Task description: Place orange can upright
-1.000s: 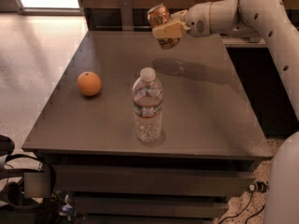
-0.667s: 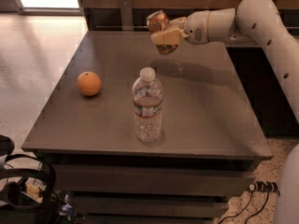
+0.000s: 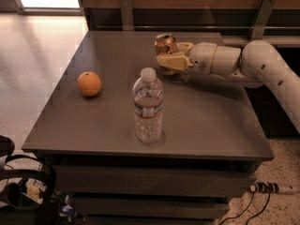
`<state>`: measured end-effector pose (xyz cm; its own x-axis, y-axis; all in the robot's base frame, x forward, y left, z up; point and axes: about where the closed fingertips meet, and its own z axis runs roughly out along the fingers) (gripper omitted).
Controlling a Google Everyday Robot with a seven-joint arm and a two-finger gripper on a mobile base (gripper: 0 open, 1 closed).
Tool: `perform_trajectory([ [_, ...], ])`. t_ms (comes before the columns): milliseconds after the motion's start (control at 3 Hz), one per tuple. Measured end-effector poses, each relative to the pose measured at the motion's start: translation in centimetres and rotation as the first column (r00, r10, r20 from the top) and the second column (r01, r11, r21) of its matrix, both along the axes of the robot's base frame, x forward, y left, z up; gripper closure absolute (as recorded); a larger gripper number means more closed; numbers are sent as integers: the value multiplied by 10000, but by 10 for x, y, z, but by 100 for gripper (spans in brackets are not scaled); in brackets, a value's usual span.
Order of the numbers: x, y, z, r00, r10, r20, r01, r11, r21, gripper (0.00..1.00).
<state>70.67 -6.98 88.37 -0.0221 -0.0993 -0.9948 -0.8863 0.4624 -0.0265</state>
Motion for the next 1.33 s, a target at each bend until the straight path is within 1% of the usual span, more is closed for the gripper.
perform_trajectory([
  [333, -1, -4, -14, 9999, -27, 162, 23, 9996, 279, 100],
  [667, 2, -7, -27, 9998, -69, 180, 64, 9996, 283, 100],
  [1000, 2, -7, -24, 9998, -68, 180, 63, 9996, 284, 88],
  [1333, 2, -7, -23, 9998, -66, 180, 61, 9996, 284, 66],
])
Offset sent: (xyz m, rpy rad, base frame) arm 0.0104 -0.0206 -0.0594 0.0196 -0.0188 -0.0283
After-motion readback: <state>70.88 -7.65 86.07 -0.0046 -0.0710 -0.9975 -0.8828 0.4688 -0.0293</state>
